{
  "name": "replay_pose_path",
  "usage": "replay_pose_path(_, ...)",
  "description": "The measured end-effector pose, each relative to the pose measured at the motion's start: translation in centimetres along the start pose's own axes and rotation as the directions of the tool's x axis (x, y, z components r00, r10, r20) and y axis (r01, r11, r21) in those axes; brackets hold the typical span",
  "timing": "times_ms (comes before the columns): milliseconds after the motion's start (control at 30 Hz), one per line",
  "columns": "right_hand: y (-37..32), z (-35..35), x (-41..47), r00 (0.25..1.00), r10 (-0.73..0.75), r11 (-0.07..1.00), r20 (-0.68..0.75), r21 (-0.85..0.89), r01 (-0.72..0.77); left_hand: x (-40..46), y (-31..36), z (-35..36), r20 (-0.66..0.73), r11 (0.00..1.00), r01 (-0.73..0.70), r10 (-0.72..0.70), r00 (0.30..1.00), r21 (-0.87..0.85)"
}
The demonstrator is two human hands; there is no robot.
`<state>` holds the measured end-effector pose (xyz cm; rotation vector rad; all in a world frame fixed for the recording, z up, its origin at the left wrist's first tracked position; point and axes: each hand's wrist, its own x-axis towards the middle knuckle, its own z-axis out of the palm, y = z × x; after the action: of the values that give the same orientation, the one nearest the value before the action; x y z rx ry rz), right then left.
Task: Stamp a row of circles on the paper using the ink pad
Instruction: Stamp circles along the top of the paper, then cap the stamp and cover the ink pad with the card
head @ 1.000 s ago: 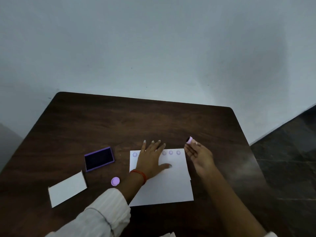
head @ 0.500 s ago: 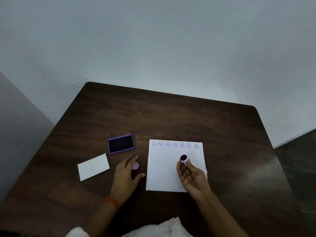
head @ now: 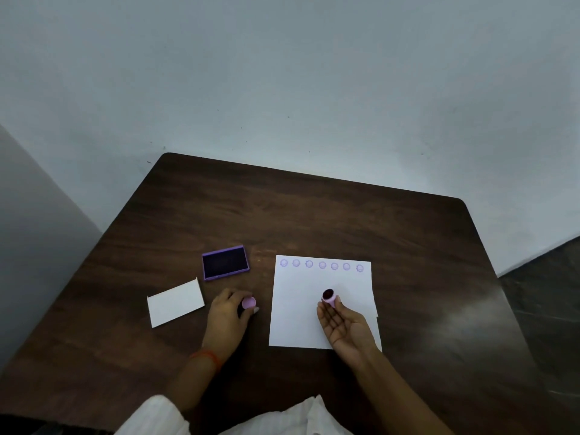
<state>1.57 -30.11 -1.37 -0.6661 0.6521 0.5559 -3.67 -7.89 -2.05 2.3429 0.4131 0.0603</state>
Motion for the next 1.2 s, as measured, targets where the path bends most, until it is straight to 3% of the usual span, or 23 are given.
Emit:
replay_pose_path(167,0.1,1.3,-0.9,0.997,-0.056,0.991,0.049,-0.118,0.062,-0.6,1.7,-0.7,0.017,0.99,0.027,-0.025,1.0,-0.141)
replay_pose_path(300,0.8,3.9,-1.6,0.975,-0.167,0.888,0.144,-0.407,0.213,-1.2,3.3,-1.0,0.043,0.949,0.087,-0.078,0.996,-0.303)
replay_pose_path(400,1.8,6.1,-2.3,0.937,-0.266,0.668,0.226,-0.658,0.349,-1.5,4.4,-1.5,0.052,0.923,0.1,-0.087,0.995,-0.372)
replay_pose_path(467,2.5,7.0,-2.6,0.886,-0.319,0.456,0.337,-0.765,0.455,-1.6,5.1,-1.8,0.053,0.91,0.091,-0.076,0.996,-0.405)
replay_pose_path(567,3.5,7.3,-2.5,0.789,-0.394,0.133,0.472,-0.82,0.557,-1.9,5.7,-2.4,0.025,0.89,0.072,-0.068,0.997,-0.451)
replay_pose_path(633,3.8,7.4,-2.4,0.736,-0.44,0.04,0.514,-0.808,0.588,-2.0,5.7,-2.6,0.019,0.888,0.077,-0.077,0.997,-0.454)
replay_pose_path(767,4.1,7.4,-2.3,0.71,-0.439,-0.03,0.551,-0.798,0.602,-2.1,5.5,-2.9,0.049,0.874,0.12,-0.11,0.993,-0.471)
replay_pose_path(1033,3.4,8.0,-2.4,0.75,-0.324,0.018,0.576,-0.789,0.614,-2.1,5.0,-3.4,0.032,0.876,0.112,-0.11,0.993,-0.47)
replay_pose_path(1200,2.9,8.4,-2.2,0.762,-0.253,-0.035,0.596,-0.793,0.609,-2.1,4.9,-3.8,0.038,0.911,0.079,-0.069,0.997,-0.406)
